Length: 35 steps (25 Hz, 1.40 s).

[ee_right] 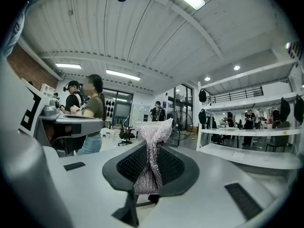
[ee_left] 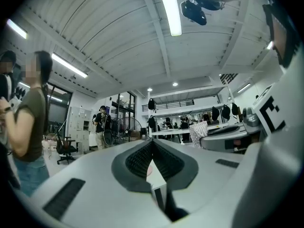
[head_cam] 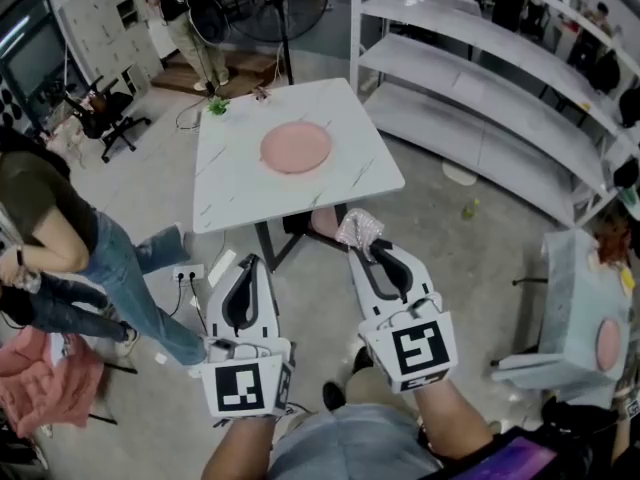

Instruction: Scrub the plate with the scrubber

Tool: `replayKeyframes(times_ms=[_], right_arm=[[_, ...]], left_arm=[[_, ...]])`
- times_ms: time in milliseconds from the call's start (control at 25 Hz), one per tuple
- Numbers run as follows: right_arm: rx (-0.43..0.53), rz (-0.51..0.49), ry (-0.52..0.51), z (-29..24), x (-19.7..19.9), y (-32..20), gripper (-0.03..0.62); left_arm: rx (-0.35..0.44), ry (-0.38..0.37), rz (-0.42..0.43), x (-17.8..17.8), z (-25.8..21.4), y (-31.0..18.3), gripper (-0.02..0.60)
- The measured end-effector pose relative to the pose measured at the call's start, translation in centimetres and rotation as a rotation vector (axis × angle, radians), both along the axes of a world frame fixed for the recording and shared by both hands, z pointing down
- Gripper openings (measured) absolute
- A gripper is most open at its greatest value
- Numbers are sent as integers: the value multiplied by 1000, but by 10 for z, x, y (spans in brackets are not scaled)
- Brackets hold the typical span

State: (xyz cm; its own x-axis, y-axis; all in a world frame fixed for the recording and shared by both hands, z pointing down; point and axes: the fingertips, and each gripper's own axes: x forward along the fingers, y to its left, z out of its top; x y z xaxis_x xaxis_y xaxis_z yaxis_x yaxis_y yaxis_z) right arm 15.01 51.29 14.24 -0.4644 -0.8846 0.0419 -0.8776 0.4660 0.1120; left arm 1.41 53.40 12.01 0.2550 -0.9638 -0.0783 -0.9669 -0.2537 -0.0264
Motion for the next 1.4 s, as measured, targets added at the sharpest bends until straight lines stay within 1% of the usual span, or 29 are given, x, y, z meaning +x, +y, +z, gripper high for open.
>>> replayKeyframes(times_ms=[200, 400, 600, 760, 880, 1040, 1120, 1280, 1400], right_arm=[[-28, 13, -2, 18, 3, -34, 84], [-69, 17, -1, 43, 9, -89, 84], [-108, 0, 1, 59, 11, -172, 84], [-142, -37, -4, 67, 9, -243, 83], [-137, -61, -7, 60, 8, -292, 83], [-106, -96, -16, 41, 3, -343, 83], [-90, -105, -19, 31, 1, -363, 81], [-54, -122, -19, 15, -7, -393, 81], [-44, -123, -19, 11, -13, -412, 83]], left_arm=[[-33, -15, 6, 1, 21, -36, 6], [-74, -31, 7, 6, 43, -91, 6], [-109, -52, 2, 12, 56, -171, 6], [-145, -66, -31, 11, 61, -240, 6], [-150, -71, -64, 9, 54, -287, 6], [-128, -76, -80, 8, 41, -327, 6], [-122, -77, -92, 5, 34, -342, 6], [-105, -82, -146, -10, 23, -364, 6], [-102, -74, -155, -20, 26, -375, 6]])
